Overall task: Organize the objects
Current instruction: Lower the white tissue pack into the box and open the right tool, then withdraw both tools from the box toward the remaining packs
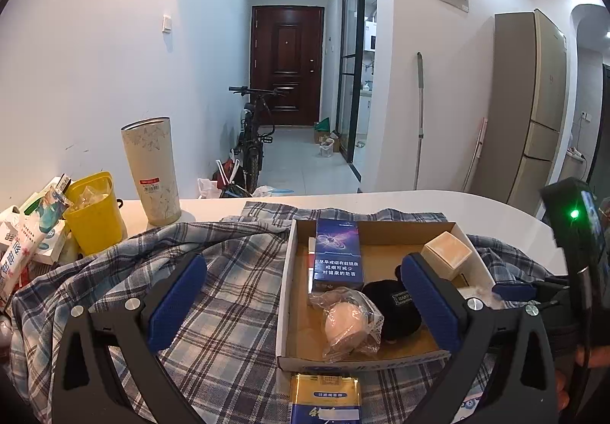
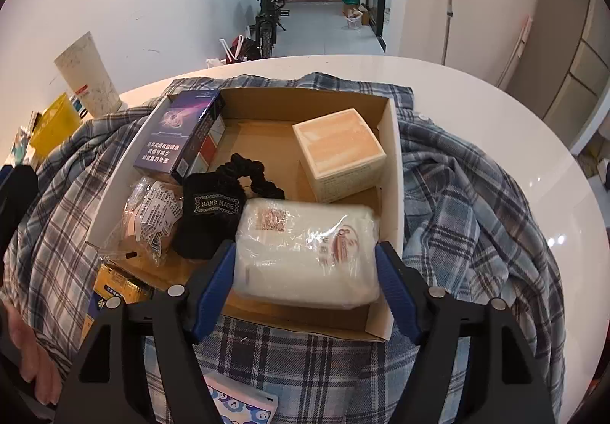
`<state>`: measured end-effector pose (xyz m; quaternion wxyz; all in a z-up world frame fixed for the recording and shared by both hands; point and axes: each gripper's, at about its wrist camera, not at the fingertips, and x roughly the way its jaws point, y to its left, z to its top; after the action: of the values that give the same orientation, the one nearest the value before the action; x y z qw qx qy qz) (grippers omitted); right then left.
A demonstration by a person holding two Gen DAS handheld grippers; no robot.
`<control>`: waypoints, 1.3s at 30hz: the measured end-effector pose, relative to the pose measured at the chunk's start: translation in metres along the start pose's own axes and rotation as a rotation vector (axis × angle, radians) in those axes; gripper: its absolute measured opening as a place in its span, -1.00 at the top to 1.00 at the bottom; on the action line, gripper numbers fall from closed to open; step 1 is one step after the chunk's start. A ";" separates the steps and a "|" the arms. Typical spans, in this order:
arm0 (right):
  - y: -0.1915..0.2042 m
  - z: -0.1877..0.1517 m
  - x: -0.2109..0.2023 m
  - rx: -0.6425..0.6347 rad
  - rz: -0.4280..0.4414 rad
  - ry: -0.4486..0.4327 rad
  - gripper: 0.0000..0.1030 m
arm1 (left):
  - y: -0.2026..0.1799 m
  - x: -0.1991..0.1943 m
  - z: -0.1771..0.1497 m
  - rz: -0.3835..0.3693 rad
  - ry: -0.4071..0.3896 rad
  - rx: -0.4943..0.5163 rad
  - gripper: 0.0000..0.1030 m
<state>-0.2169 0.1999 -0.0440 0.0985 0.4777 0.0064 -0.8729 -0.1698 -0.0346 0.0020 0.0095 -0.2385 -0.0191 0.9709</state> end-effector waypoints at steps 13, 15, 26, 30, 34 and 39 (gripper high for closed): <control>-0.011 0.003 -0.090 0.009 -0.003 -0.246 -0.47 | -0.003 -0.054 0.028 -0.024 -0.131 0.029 -1.00; -0.013 0.000 -0.113 0.012 0.002 -0.305 -0.48 | -0.005 -0.071 0.034 -0.024 -0.163 0.040 -1.00; -0.016 -0.054 -0.215 0.072 0.000 -0.628 -0.99 | -0.008 -0.175 0.030 -0.042 -0.355 0.019 -1.00; -0.017 -0.072 -0.228 0.091 -0.006 -0.684 -0.99 | -0.007 -0.208 0.020 -0.028 -0.473 -0.032 -1.00; -0.012 -0.082 -0.229 0.058 -0.007 -0.675 -0.99 | -0.006 -0.217 0.017 -0.041 -0.482 -0.020 -1.00; -0.006 -0.088 -0.224 0.054 0.003 -0.662 -0.99 | -0.004 -0.203 0.012 -0.024 -0.439 0.002 -1.00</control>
<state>-0.0277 0.2524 0.0950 0.0840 0.1707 -0.0499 -0.9805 0.0040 -0.0362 0.1069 0.0170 -0.0213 -0.0228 0.9994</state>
